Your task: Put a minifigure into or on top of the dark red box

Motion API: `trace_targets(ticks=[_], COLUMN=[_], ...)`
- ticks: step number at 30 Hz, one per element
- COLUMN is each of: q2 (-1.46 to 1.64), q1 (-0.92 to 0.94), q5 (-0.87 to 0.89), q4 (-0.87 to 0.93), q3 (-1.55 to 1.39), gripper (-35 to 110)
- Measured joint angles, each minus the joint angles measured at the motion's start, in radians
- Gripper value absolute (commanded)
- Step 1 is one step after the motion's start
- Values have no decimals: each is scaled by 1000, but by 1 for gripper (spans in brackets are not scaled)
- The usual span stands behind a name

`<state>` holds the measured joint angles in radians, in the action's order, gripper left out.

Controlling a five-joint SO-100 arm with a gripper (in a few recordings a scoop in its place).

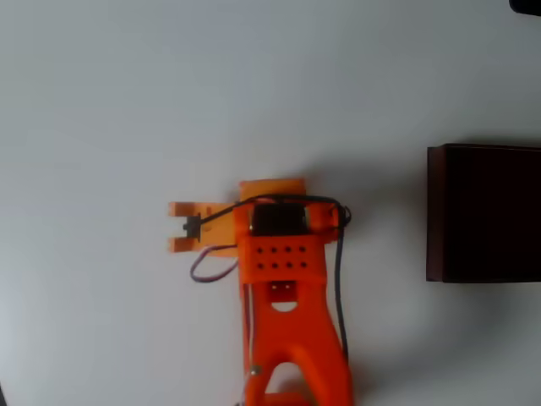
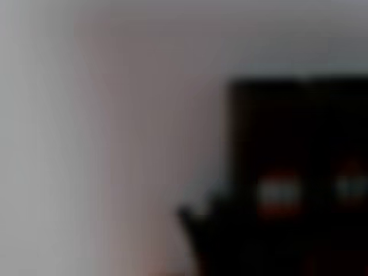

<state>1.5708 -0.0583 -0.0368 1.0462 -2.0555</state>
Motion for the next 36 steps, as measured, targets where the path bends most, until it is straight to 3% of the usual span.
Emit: trace_targets(ticks=[18, 28, 36], q2=[-2, 12, 445], q1=[0, 0, 20], q5=[0, 12, 49], q4=[8, 43, 129], q3=[0, 9, -104], gripper=[0, 0, 0])
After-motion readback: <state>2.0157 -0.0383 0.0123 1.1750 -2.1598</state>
